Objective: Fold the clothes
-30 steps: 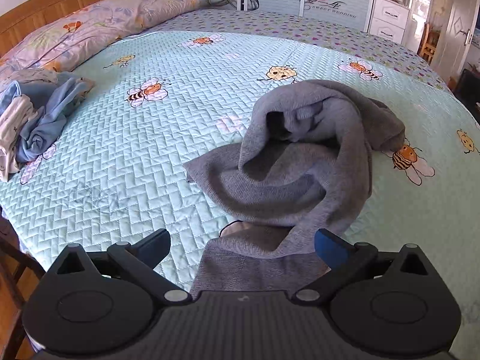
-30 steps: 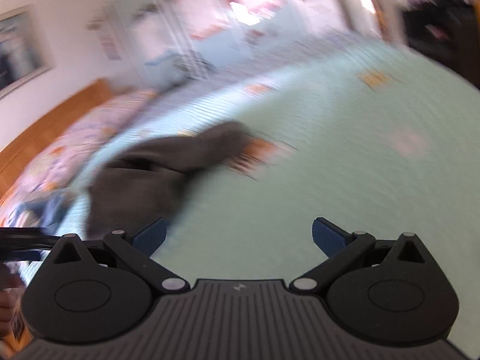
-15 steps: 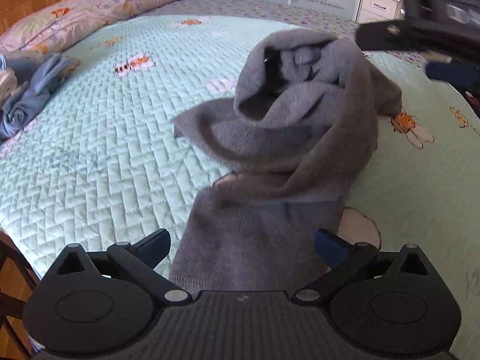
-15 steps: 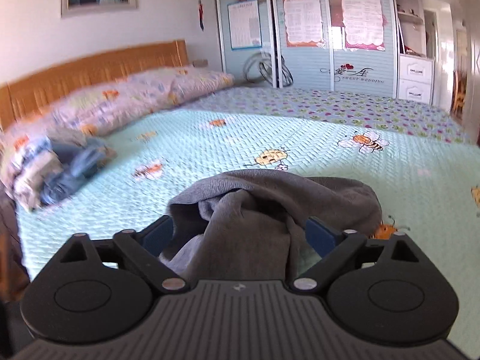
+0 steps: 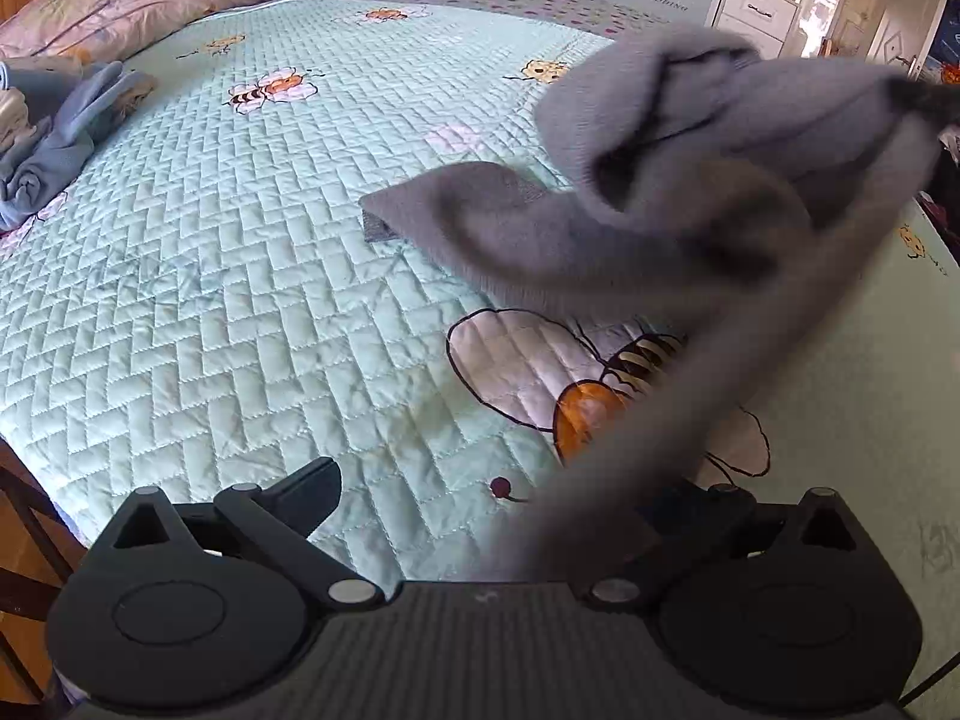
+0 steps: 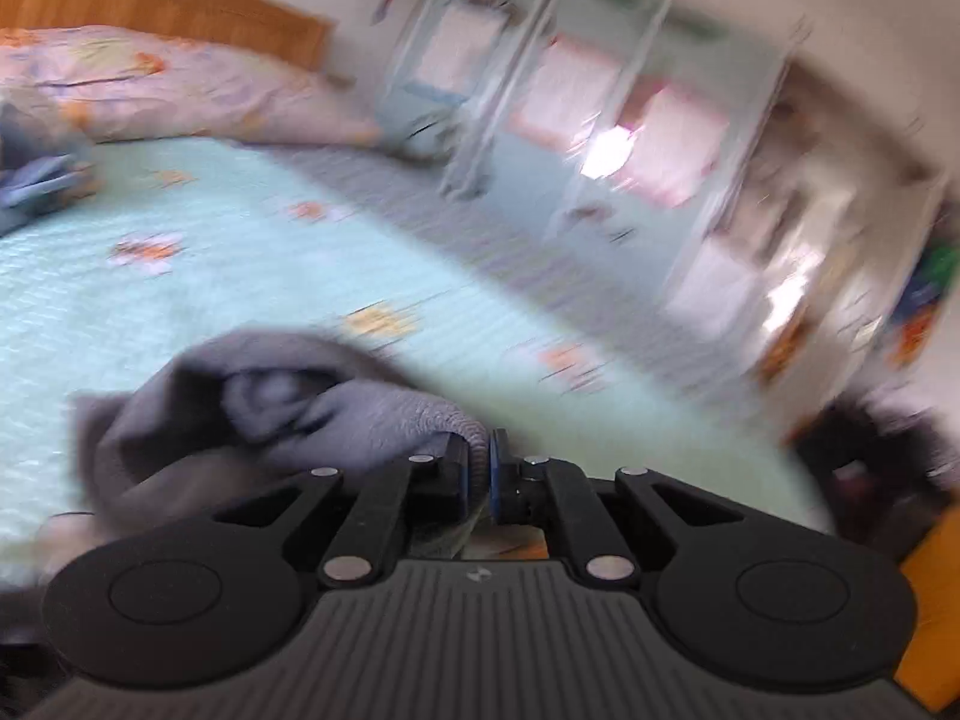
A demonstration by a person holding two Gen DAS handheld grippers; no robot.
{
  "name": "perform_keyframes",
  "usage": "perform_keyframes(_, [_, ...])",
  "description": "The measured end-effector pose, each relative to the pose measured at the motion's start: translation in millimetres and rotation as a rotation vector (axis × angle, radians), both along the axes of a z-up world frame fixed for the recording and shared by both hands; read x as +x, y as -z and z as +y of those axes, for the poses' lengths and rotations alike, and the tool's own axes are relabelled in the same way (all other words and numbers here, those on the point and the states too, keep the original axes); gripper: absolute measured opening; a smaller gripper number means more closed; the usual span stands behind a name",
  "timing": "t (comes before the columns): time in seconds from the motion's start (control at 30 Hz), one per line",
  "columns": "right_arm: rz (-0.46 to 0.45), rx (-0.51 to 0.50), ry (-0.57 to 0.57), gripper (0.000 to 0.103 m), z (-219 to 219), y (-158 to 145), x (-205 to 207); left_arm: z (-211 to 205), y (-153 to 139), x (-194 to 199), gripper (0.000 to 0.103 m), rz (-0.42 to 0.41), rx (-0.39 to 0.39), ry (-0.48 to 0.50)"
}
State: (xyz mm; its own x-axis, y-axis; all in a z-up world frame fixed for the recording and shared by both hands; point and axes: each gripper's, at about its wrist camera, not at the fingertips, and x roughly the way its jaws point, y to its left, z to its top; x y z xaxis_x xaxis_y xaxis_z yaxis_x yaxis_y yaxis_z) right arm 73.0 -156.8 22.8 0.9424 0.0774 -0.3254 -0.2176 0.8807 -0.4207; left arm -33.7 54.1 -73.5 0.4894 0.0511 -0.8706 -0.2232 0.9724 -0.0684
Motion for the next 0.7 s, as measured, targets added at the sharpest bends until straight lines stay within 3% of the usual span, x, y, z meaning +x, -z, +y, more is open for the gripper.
perform_keyframes(0.1, [-0.193, 0.03, 0.132, 0.007, -49, -56, -11, -5, -8, -3, 0.102, 0.003, 0.037, 0.012])
perform_keyframes(0.2, [-0.311, 0.06, 0.228, 0.007, -98, -99, -24, -15, -17, -7, 0.102, -0.014, 0.069, 0.033])
perform_keyframes(0.33, [-0.382, 0.095, 0.392, 0.008, -172, -100, -44, -31, -21, -10, 0.102, -0.026, 0.086, 0.057])
perform_keyframes(0.37, [-0.367, 0.119, 0.427, 0.008, -192, -93, -47, -34, -21, -10, 0.102, -0.024, 0.09, 0.061])
perform_keyframes(0.47, [-0.163, 0.236, 0.478, 0.012, -250, -48, -47, -46, -19, -12, 0.102, -0.018, 0.103, 0.074])
perform_keyframes(0.57, [0.079, 0.539, 0.499, 0.015, -308, 11, -55, -57, -18, -13, 0.102, -0.013, 0.115, 0.088])
perform_keyframes(0.7, [0.189, 0.859, 0.501, 0.015, -356, 77, -94, -72, -16, -14, 0.102, -0.005, 0.132, 0.105])
